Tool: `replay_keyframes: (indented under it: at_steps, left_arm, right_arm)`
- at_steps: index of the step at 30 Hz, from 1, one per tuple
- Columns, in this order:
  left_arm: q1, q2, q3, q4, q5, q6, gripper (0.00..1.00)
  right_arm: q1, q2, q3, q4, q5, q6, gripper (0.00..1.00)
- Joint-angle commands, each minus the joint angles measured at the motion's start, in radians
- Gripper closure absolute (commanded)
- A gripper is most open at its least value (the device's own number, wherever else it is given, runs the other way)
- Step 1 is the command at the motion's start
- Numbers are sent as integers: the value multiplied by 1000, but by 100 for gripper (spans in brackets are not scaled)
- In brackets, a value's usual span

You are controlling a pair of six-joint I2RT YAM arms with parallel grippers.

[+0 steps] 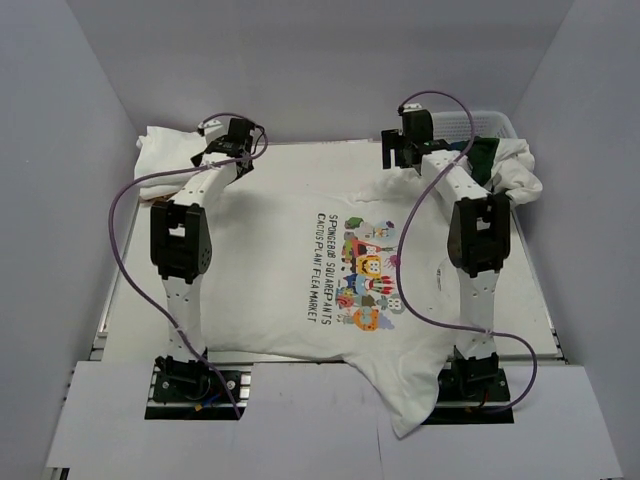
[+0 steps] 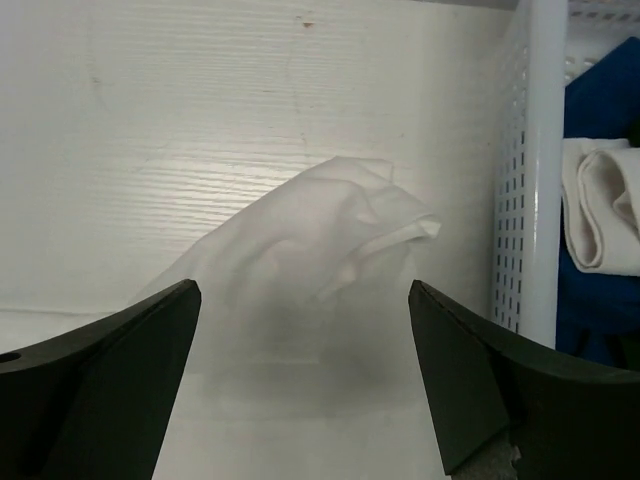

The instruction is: Fold and stack the t-shirts

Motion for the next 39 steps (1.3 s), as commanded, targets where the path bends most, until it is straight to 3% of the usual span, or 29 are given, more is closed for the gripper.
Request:
replay_keyframes:
  at_steps: [1,6,12,17,21,24,29,34,39]
  left_arm:
    - [-21,-220,-104,100,75,63,0]
    - [-21,-394,-379,292,225,180,0]
    - [-39,-418,-534,295,274,222,0]
    - [-39,-325,-510,269,305,222,0]
    - [-25,-215,-447,203,270,124,0]
    - [-16,-139,-415,203,270,113,0]
    - [-16,-24,-306,179,255,113,0]
    - [28,111,-95,110,222,122,0]
    - [63,266,154,68,262,166,0]
  right_arm:
    - [12,-191,-50,61,-116,27,10]
    - [25,-366,-335,12,-106,102,10]
    - [15,-567,-741,35,-80,213,10]
    - [21,-511,-767,24,-120,228,10]
    - [23,-431,-758,74,-135,227,10]
    - [23,-339,-696,62,-108,227,10]
    - [23,-146,-448,-58,-80,236,10]
    - [14,12,-238,-65,-84,217,10]
    - [6,195,123,-120,-120,159,10]
